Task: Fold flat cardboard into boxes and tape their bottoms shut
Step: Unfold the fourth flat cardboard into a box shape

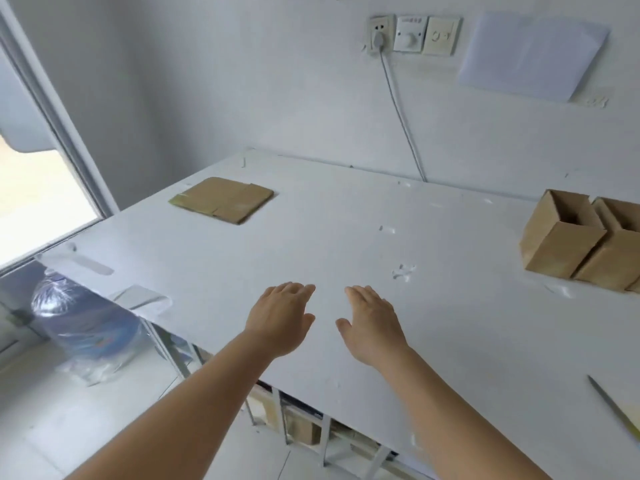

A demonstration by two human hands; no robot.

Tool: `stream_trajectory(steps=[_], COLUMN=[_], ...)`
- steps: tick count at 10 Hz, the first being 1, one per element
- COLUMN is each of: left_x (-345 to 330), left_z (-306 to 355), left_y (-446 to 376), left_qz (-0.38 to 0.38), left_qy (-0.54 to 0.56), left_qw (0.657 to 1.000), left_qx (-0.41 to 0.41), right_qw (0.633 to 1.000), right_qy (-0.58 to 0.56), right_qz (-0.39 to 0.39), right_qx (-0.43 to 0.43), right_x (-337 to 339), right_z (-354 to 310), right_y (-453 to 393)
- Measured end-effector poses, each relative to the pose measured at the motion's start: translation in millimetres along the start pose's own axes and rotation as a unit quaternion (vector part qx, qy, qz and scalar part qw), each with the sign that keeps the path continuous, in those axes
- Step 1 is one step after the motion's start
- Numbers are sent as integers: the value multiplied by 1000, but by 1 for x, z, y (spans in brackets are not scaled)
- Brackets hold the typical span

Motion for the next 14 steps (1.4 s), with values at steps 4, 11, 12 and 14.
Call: stream_trajectory(steps=[4, 11, 12, 14], left_x=[17, -11, -25, -56], left_z=[-159, -372, -392, -436], left_y=[51, -118, -144, -197], left_qz=[24, -12, -23, -31], left_qy=[-3, -19, -14, -23], left_qw=[992, 988, 989, 993], left_qx=[122, 151, 148, 111], right_qw=[995, 997, 998, 997], right_qy=[0, 7, 19, 19], right_qz=[-54, -60, -52, -48], right_qx=[86, 40, 13, -53], right_x=[-79, -136, -140, -157], right_z=[-134, -193, -187, -182], right_y=[-49, -298, -321, -359])
Point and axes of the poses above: each hand's wrist, its own y-axis away from the middle knuckle, its own x-axis out of the back of the hand, z = x × y, the point moved 6 cm from there along -y, towards the middle knuckle, and after that the axes turned 12 degrees about -y, right-handed, at the moved point
